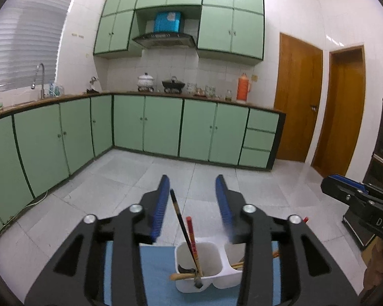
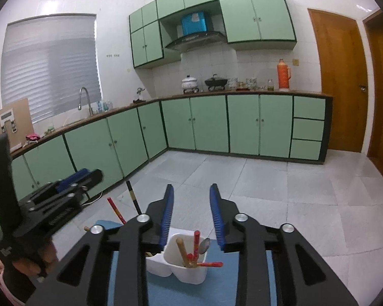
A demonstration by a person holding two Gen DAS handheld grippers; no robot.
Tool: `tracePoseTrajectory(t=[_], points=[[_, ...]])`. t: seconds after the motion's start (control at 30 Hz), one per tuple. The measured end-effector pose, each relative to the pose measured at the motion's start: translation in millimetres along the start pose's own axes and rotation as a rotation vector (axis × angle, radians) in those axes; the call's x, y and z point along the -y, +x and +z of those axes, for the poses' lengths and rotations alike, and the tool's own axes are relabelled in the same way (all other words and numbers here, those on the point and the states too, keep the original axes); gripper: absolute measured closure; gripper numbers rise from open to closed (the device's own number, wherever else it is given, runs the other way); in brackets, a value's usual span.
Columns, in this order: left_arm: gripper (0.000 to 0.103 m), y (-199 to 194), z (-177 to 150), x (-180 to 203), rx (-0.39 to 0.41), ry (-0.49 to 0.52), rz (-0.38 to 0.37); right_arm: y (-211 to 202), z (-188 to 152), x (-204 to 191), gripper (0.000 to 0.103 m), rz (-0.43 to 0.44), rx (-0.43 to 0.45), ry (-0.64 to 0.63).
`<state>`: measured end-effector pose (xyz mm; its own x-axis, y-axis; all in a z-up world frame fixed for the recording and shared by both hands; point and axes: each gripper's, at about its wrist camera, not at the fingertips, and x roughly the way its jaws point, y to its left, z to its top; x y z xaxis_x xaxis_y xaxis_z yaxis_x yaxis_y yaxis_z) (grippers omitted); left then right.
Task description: Organize utensils
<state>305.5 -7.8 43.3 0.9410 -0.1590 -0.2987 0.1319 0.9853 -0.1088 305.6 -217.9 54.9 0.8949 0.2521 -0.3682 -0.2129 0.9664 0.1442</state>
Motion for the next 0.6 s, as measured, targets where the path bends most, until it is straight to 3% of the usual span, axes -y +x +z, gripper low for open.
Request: tracePoseTrajectory(t=[0.17, 0.43, 0.6], points=[[0.045, -31, 4, -1, 0.056, -0.004, 0.0, -28, -1, 2, 0.064, -0.006, 0.044, 0.011], [0.042, -80, -8, 9, 0.086, 0.018, -0.019, -81, -11, -3, 0.059, 0.002, 0.108, 0.011], [0.029, -112, -23, 18, 0.1, 0.046, -0.022, -116, -27, -10, 0.051, 0.009, 0.135, 0.002]])
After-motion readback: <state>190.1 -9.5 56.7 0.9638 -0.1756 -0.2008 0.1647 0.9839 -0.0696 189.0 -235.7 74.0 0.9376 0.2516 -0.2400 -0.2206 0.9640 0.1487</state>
